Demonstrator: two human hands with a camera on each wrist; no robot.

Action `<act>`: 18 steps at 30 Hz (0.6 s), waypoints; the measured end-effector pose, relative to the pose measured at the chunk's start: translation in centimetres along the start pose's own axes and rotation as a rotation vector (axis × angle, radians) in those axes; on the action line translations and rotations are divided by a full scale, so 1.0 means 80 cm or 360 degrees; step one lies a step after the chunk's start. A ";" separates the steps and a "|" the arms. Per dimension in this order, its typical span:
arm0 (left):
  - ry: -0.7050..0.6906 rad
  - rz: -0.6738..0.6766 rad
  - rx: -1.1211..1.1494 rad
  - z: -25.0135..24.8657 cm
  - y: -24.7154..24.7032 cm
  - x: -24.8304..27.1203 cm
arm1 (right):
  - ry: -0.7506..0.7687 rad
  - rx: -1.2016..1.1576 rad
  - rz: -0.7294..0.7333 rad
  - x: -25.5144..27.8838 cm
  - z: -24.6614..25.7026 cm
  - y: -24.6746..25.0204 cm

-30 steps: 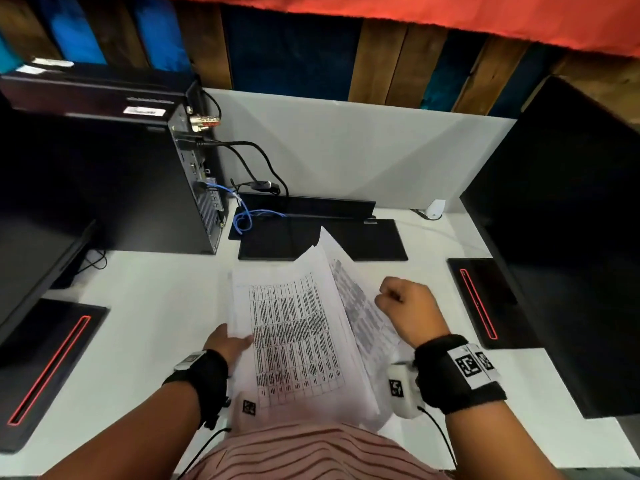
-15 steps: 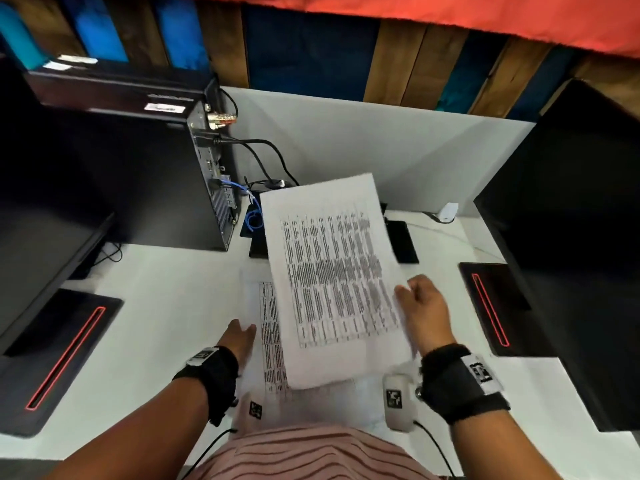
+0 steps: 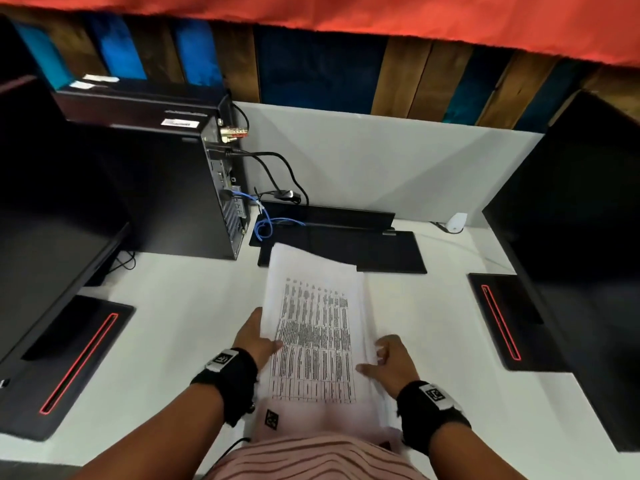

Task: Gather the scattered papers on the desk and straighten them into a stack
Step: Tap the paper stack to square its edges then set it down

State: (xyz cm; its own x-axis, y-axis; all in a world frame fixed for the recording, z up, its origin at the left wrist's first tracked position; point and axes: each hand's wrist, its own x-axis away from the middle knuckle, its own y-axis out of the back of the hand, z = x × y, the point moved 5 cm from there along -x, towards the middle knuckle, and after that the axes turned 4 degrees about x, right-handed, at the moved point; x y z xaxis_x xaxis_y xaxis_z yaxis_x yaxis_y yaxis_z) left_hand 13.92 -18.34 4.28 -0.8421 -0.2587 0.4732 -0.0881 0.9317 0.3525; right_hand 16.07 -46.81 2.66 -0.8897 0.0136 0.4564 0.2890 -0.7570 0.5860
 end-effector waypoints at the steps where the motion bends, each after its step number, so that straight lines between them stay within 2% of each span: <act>1: -0.0135 -0.0042 0.0014 -0.017 0.002 0.005 | -0.0059 -0.0209 0.0020 0.000 0.001 0.007; 3: -0.0364 -0.0018 0.0139 -0.058 0.002 0.022 | -0.0066 -0.0540 0.0110 0.003 0.017 0.022; 5: -0.0481 0.0063 0.0399 -0.093 0.006 0.034 | -0.0001 -0.0861 0.0195 0.006 0.044 0.040; 8: -0.0653 0.0080 0.0655 -0.141 0.014 0.045 | 0.0182 -0.1175 0.0063 0.028 0.102 0.078; 11: -0.0822 0.0010 0.0725 -0.179 0.028 0.054 | 0.0423 -0.1169 -0.0201 0.058 0.162 0.124; 15: -0.0961 -0.0068 0.0823 -0.204 0.045 0.062 | 0.0725 -0.1132 -0.0345 0.067 0.197 0.149; 18: -0.1035 -0.0104 0.0908 -0.217 0.047 0.072 | 0.0904 -0.1005 -0.0695 0.079 0.209 0.158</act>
State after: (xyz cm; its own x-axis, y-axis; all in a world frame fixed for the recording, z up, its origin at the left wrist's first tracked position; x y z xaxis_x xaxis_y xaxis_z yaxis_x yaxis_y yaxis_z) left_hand 17.96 -20.75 22.40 -0.9477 -0.2812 -0.1510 -0.2538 0.9507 -0.1782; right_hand 20.00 -45.37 24.20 -0.9605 0.1849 -0.2080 -0.2055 -0.9752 0.0820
